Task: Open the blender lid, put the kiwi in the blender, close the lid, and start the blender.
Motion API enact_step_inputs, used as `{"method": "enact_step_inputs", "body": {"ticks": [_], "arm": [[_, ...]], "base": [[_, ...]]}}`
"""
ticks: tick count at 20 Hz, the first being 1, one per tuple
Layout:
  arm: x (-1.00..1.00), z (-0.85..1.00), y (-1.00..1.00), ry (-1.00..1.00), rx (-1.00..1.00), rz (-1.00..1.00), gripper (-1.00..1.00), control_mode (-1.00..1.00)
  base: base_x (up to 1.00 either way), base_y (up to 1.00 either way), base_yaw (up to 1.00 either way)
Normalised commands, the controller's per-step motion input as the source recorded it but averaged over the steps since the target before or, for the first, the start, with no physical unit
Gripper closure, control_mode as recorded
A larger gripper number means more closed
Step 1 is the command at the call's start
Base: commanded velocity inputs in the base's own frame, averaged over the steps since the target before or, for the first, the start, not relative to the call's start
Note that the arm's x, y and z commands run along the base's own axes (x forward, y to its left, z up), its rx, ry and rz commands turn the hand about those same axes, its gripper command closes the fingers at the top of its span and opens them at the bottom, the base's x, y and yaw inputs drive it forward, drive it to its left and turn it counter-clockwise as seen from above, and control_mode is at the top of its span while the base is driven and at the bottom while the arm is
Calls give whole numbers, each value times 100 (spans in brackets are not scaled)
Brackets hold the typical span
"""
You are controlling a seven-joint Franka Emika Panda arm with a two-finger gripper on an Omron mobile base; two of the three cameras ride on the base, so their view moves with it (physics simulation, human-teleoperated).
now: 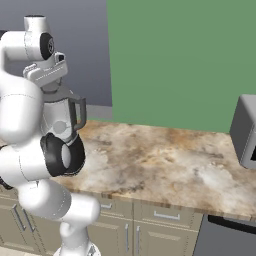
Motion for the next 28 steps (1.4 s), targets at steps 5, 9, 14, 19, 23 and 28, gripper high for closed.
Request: {"method": "enact_step_inputs", "body": {"ticks": [5,9,14,19,23,28], "arm": [[-16,-29,0,0,-2,0,100,-100],[5,-13,1,0,-6,0,100,-100],[4,-42,1,-2,-11,2,100,-100],[-7,-54,2,0,-5,3,-100,-100],[-2,-23,0,-1,0,0,-100,-100],[0,1,0,-7,0,0,-100,-100]], "base": [[0,0,0],[0,0,0],[0,0,0],[0,0,0],[0,0,0],[0,0,0]]}}
